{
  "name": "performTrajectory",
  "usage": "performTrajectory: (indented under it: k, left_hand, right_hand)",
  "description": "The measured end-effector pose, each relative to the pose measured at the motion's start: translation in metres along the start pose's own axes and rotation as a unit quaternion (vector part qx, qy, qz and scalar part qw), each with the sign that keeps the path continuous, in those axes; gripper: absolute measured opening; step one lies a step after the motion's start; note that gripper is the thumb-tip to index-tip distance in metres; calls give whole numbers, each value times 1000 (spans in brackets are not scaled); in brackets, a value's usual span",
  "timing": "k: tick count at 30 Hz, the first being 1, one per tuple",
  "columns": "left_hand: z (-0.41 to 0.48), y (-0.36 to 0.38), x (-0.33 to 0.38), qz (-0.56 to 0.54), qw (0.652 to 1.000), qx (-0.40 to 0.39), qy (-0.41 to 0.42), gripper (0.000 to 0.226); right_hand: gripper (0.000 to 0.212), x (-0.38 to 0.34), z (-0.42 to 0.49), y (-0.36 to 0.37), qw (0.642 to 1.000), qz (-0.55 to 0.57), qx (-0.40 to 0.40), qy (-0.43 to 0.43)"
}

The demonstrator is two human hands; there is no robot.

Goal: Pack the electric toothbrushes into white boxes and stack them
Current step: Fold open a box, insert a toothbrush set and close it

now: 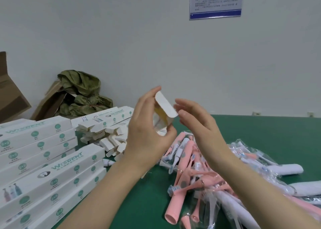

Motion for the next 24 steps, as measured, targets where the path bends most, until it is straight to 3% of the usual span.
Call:
performTrajectory:
  k: [3, 8, 13, 15, 24]
  left_hand:
    - [0, 9, 5, -10, 1000, -21, -14, 58]
    - [-10, 11, 2, -50, 998, -4, -41, 61]
    - [-17, 4, -3, -89, 993, 15, -71, 59]
    - [-20, 1, -6, -95, 992, 5, -76, 61]
    - [-31, 3, -10, -75, 994, -10, -84, 62]
  right_hand:
    - [39, -6, -3, 4, 998, 37, -44, -19]
    - [30, -6, -8, 7, 995, 14, -56, -85]
    - [49, -3, -8, 8, 995, -3, -78, -63]
    - [42, -3, -8, 10, 996, -18, -64, -65]
    - [41, 2, -16, 12, 966, -203, -18, -160]
Point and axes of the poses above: each hand's wrist, its own z-axis towards the middle knuckle, its own y-axis out of the palm, x = y × z, the point moved 1 cm from there along z, towards the middle knuckle, and after that the axes turned 5 degrees about -z, right-handed, at the moved point
